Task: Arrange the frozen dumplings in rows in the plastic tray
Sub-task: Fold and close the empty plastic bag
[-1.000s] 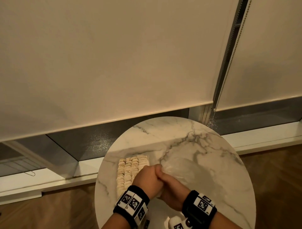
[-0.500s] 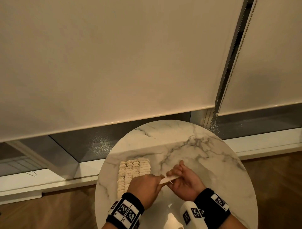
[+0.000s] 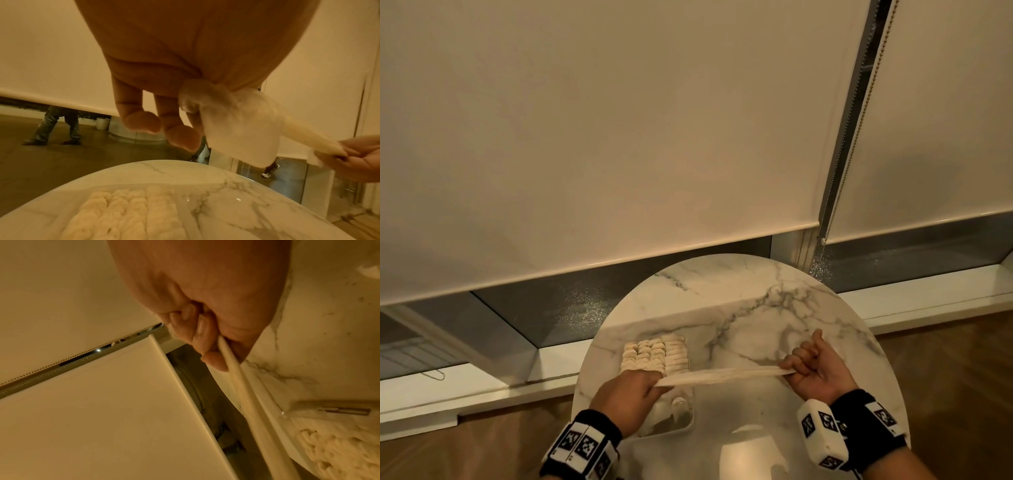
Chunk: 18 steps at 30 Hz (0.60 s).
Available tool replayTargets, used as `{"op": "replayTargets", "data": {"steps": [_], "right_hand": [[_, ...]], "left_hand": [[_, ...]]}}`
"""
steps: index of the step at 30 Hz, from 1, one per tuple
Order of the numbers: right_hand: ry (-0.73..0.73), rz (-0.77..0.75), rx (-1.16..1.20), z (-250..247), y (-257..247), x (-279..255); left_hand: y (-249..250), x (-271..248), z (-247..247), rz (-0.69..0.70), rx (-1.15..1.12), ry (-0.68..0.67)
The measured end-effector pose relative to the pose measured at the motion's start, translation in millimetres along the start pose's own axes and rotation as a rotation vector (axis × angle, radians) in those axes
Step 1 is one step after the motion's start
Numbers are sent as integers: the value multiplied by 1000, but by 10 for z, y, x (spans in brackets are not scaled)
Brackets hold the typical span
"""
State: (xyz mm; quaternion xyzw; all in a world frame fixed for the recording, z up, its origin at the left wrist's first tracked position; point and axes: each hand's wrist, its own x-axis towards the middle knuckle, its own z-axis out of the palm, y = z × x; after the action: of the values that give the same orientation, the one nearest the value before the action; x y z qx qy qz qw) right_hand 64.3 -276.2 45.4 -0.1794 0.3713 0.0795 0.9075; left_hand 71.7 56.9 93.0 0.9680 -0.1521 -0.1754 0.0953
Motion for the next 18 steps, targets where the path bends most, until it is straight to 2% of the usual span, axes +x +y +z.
{"op": "replayTargets", "data": {"steps": [4, 7, 9, 11, 12, 14, 15, 17, 18], "right_hand": [[-6, -39, 16, 15, -79, -23], [-23, -75, 28, 13, -102, -39], [-47, -124, 53, 43, -82, -71], [-90, -176, 87, 117, -30, -108], [-113, -199, 105, 167, 2, -119], [-158, -239, 141, 273, 50, -133], [-176, -251, 156, 319, 75, -132], [-203, -254, 168, 390, 144, -131], [-216, -243, 163, 411, 200, -129]], "left_hand": [[-181, 95, -19, -28, -123, 8], [-310, 115, 1, -101, -362, 62], [-359, 145, 48, -224, -646, 226], [-268, 178, 110, -444, -958, 350], [-173, 189, 157, -562, -1109, 320], [111, 178, 259, -722, -1376, 79], [258, 162, 319, -730, -1444, -92], [536, 157, 444, -651, -1482, -403], [662, 171, 497, -607, -1529, -488]]}}
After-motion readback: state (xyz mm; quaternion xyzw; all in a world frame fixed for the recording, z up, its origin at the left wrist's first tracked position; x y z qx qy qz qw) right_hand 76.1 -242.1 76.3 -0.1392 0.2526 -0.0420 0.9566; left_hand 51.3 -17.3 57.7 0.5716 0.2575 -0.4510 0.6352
